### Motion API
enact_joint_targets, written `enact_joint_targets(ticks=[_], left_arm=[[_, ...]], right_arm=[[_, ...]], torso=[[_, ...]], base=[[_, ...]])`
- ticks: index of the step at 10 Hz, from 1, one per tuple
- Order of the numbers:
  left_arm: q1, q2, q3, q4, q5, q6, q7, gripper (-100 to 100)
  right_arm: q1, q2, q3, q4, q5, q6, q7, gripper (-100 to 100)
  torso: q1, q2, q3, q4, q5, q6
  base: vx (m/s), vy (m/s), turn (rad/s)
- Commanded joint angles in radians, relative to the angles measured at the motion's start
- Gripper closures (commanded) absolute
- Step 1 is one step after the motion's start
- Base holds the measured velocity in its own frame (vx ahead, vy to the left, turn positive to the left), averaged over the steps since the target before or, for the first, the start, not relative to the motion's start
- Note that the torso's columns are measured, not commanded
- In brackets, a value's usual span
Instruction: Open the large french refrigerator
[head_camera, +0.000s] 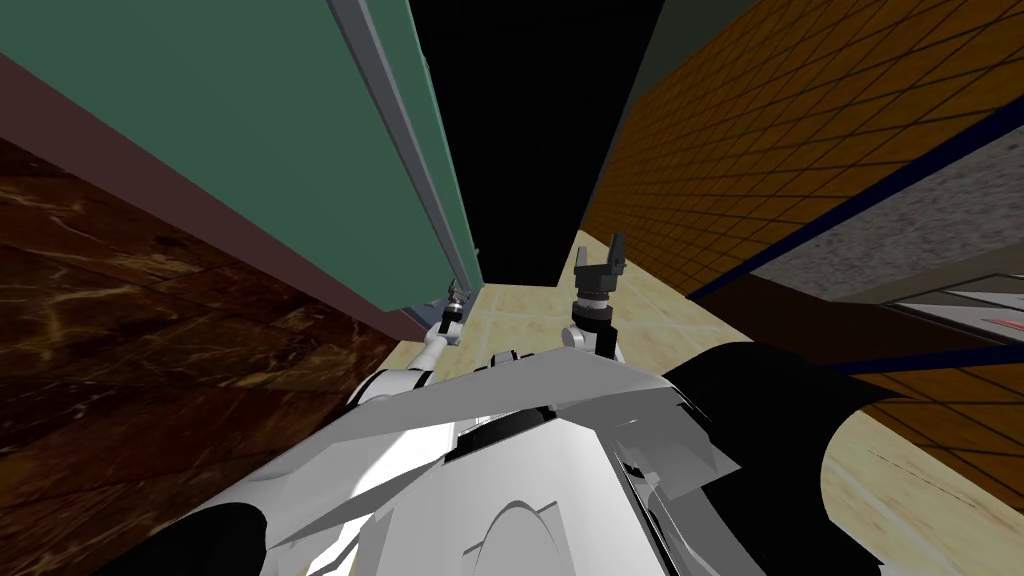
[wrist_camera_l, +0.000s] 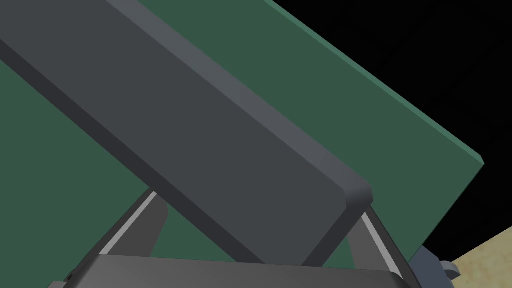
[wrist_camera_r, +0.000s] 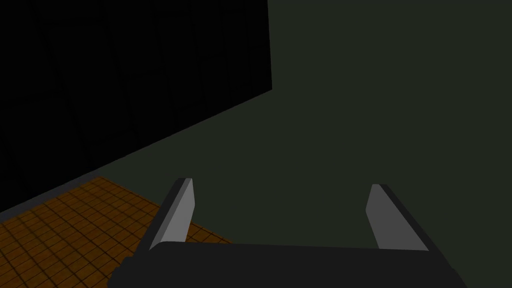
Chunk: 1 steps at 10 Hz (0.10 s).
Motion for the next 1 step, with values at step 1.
enact_joint_targets(ticks=[1], left_arm=[[0.002, 0.000, -0.001, 0.002, 0.000, 0.001, 0.000, 0]], right_arm=[[0.000, 0.000, 0.000, 0.000, 0.000, 0.000, 0.000, 0]], torso=[[0.000, -0.001, -0.001, -0.001, 0.000, 0.000]], base=[[0.000, 0.000, 0.000]])
